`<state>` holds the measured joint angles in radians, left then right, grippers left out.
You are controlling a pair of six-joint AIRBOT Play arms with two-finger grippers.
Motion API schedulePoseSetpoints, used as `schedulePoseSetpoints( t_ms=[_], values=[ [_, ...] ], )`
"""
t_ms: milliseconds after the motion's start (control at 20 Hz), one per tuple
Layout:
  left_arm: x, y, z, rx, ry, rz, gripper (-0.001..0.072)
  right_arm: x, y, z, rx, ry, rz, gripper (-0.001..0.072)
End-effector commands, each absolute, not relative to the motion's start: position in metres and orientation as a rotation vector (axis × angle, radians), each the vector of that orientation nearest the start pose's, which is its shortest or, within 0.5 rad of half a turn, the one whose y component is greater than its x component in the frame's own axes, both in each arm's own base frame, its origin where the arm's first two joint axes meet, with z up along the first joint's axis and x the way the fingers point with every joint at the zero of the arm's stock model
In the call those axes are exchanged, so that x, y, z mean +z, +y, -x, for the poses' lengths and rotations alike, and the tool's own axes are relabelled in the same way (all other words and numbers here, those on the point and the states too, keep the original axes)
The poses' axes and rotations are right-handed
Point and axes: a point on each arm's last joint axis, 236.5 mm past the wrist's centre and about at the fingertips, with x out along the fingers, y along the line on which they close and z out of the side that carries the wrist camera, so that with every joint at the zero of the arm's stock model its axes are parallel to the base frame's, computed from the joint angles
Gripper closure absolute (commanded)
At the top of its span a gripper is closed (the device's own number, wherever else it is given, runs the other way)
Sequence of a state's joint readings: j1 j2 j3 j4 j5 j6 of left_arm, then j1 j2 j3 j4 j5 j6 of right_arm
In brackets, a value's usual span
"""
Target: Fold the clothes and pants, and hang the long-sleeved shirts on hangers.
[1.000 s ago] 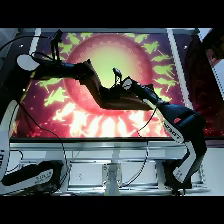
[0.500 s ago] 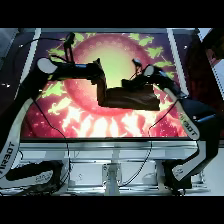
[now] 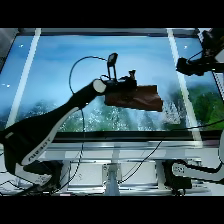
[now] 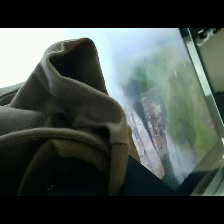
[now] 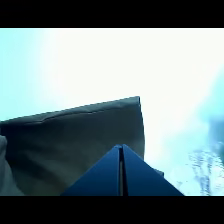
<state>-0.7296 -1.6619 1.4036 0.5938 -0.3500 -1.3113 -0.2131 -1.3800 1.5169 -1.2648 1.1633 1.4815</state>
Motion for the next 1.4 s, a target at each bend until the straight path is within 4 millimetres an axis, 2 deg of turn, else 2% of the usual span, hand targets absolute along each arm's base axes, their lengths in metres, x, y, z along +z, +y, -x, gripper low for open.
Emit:
schedulePoseSetpoints(
  t_ms=[0,100,200,350,450,650,750,850,1000,1150,1250,1350],
  values=[
    [0.054,-0.499,-0.402,-0.753,0.712,0.565,0.0676,0.13,-0.064,-0.445,-0.003,0.967,-0.25,0.0702],
    [0.054,-0.515,-0.391,-0.773,0.694,0.552,0.0676,0.123,-0.064,-0.442,-0.003,0.988,-0.247,0.0702],
    [0.066,-0.519,-0.388,-0.795,0.661,0.529,0.0675,0.111,-0.069,-0.439,-0.018,1.007,-0.226,0.0702],
    [0.106,-0.507,-0.398,-0.814,0.558,0.485,0.0675,0.081,-0.092,-0.427,-0.09,1.077,-0.143,0.0702],
    [0.141,-0.491,-0.404,-0.831,0.467,0.416,0.0675,0.057,-0.085,-0.42,-0.075,1.118,-0.174,0.0702],
    [0.221,-0.442,-0.41,-0.841,0.357,0.382,0.0676,0.018,-0.025,-0.423,0.052,1.111,-0.405,0.0703],
    [0.239,-0.412,-0.408,-0.848,0.39,0.366,0.0676,0.014,0.019,-0.431,0.13,1.079,-0.504,0.0702],
    [0.244,-0.383,-0.404,-0.853,0.458,0.341,0.0676,0.016,0.061,-0.44,0.199,1.049,-0.486,0.0703],
    [0.241,-0.344,-0.394,-0.843,0.559,0.283,0.0677,0.013,0.13,-0.452,0.282,1.001,-0.44,0.0704],
    [0.228,-0.294,-0.398,-0.677,0.636,0.19,0.0676,-0.006,0.191,-0.455,0.321,1.017,-0.463,0.0704],
    [0.22,-0.257,-0.398,-0.54,0.671,0.103,0.0676,-0.025,0.228,-0.452,0.356,1.063,-0.457,0.0704],
    [0.229,-0.233,-0.394,-0.477,0.654,0.043,0.0676,-0.046,0.263,-0.445,0.369,1.126,-0.487,0.0704]
  ],
)
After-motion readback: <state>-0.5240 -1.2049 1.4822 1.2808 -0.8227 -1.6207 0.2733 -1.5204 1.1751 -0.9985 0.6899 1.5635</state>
